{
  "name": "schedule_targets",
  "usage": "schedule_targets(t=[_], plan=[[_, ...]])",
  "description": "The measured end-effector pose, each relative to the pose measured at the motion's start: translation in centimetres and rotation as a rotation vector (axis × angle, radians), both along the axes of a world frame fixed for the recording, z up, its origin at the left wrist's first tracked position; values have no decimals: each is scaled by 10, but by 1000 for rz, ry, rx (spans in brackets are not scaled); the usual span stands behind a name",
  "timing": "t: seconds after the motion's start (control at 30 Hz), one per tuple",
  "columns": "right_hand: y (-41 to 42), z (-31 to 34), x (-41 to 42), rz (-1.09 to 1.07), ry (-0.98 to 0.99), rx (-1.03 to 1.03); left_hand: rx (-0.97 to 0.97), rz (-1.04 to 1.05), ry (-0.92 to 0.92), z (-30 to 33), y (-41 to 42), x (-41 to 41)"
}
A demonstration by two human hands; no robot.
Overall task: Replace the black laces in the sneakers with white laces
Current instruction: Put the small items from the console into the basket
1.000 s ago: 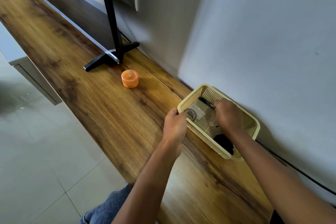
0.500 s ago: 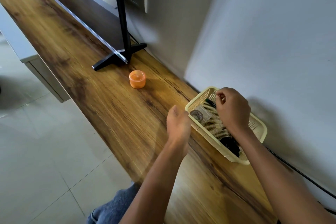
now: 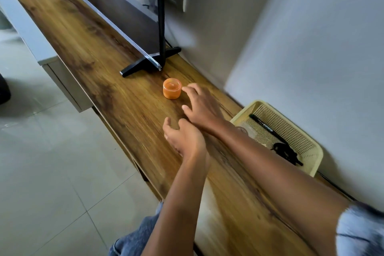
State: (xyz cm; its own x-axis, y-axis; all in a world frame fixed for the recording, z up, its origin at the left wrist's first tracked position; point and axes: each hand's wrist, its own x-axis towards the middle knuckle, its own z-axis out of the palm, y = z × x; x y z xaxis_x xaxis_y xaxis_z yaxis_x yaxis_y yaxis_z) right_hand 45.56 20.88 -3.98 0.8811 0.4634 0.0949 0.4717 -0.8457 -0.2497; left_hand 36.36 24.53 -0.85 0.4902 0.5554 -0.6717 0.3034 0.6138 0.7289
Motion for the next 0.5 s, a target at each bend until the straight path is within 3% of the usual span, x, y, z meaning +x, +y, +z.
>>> schedule_targets(t=[0.33,0.5], plan=[[43,-22,23,27,218,-239,-51,55,46,1,16,3],[36,-24,13,11,137,-240,-50,44,30,2,14,2]])
